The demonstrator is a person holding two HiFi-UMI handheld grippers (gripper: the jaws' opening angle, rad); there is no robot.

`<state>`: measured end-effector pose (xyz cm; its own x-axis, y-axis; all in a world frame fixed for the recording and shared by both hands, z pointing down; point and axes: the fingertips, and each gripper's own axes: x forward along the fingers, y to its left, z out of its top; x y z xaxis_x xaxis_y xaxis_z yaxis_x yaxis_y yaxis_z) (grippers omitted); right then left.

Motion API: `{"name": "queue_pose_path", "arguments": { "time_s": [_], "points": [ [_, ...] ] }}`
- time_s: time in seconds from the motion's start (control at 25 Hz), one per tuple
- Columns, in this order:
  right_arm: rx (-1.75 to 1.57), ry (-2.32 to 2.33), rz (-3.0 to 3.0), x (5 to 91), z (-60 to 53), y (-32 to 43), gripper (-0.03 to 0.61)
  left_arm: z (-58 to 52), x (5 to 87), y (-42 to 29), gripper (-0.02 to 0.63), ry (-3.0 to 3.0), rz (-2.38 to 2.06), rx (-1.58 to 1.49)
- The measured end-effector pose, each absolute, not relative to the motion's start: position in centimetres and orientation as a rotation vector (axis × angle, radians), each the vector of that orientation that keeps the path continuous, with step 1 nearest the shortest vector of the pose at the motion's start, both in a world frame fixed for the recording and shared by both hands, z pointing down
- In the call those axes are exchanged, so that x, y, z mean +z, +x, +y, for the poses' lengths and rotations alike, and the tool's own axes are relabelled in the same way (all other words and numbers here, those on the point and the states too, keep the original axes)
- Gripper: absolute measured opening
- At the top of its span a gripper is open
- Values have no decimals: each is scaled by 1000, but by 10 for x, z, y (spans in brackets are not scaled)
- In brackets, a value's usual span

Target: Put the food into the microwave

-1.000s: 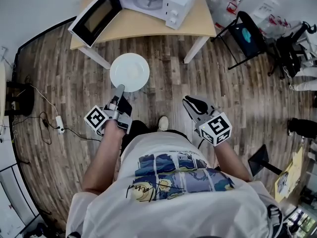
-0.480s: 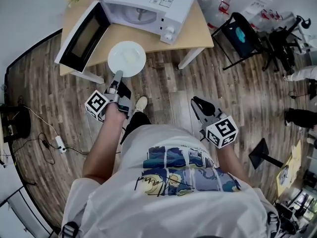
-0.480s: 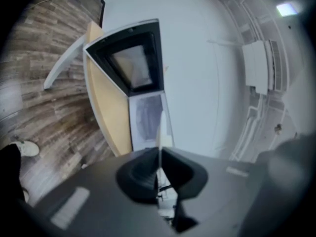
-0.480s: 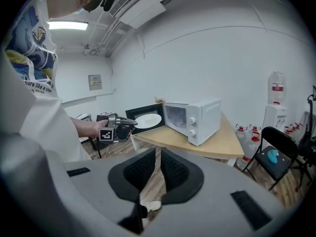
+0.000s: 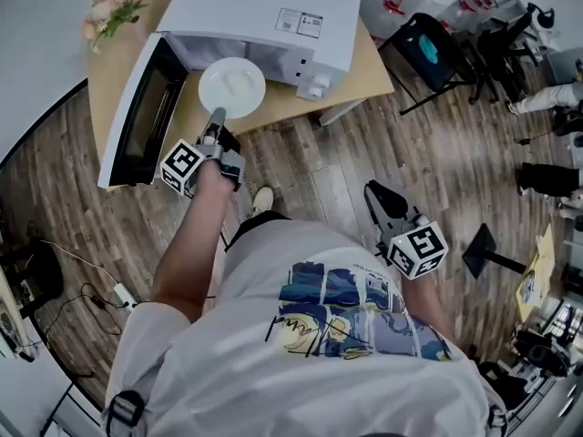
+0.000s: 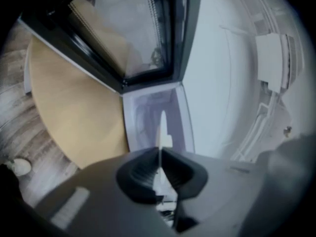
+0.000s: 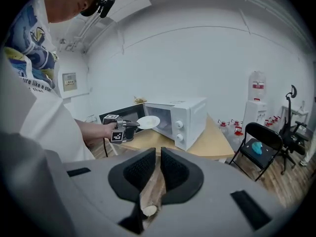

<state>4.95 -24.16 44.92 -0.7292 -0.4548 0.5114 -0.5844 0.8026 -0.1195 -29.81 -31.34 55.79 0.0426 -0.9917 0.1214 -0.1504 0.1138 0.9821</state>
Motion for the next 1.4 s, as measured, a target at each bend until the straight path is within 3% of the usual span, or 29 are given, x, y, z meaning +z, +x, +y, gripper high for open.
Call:
{"name": "queue_pose_path", "arguments": {
  "time_s": [0.6,1.4],
  "points": [
    [489,1053,-2362,463,-254,50,29,-423,618,-350,21,1191,-1325,-929],
    [545,1122,-2308,466,-240,45,29,-462,638,-353,28,1168,-1386,-753]
  ]
}}
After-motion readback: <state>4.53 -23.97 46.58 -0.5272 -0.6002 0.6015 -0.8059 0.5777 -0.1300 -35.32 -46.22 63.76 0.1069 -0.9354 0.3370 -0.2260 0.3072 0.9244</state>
